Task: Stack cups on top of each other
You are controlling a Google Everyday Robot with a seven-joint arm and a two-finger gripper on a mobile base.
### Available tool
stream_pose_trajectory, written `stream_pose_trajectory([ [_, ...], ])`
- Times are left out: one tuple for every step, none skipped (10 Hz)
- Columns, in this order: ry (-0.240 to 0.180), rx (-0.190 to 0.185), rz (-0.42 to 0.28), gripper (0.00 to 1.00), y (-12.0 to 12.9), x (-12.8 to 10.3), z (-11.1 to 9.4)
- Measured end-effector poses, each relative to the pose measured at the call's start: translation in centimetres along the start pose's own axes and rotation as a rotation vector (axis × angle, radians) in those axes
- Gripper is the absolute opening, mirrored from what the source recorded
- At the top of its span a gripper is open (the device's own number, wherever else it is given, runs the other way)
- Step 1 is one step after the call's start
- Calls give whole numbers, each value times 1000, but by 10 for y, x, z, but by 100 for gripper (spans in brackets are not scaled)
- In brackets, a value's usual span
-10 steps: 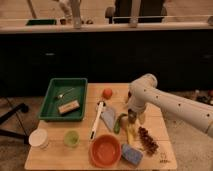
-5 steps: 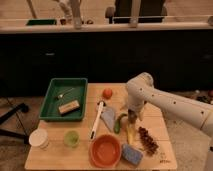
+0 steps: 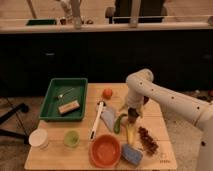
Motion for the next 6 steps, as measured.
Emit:
stream_pose_trajectory([
  [-14, -1, -22, 80, 2, 0, -2],
  [-35, -3, -53, 80, 5, 0, -4],
  [-55, -5, -86, 80, 5, -2, -4],
  [-72, -8, -117, 80, 5, -4, -5],
  [-85, -10, -130, 80, 8, -5, -5],
  [-94, -16, -130, 80, 13, -5, -4],
])
